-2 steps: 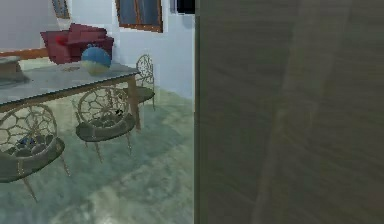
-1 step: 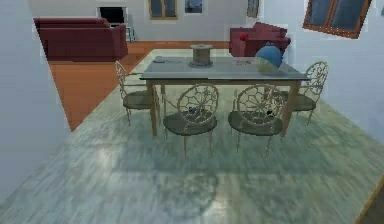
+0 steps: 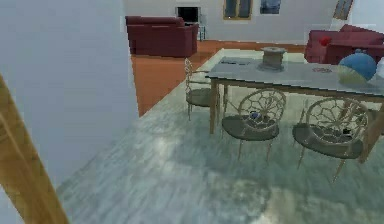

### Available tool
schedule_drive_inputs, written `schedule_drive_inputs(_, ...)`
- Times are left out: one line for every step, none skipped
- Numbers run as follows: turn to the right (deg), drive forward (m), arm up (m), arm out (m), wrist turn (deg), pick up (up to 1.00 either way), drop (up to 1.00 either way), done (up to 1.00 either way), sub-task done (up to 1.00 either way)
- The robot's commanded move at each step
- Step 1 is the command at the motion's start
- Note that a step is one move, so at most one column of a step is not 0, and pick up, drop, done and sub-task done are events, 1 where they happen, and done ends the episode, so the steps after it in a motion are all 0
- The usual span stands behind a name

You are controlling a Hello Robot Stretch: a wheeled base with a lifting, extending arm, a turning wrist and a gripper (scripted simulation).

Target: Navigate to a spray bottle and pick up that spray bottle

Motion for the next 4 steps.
schedule_drive_inputs(0.0, 0.5, 0.0, 0.0, 0.0, 0.0, 0.0, 0.0, 0.0)
schedule_drive_inputs(-9.0, 0.0, 0.0, 0.0, 0.0, 0.0, 0.0, 0.0, 0.0)
schedule_drive_inputs(0.0, 1.0, 0.0, 0.0, 0.0, 0.0, 0.0, 0.0, 0.0)
schedule_drive_inputs(-3.0, 0.0, 0.0, 0.0, 0.0, 0.0, 0.0, 0.0, 0.0)
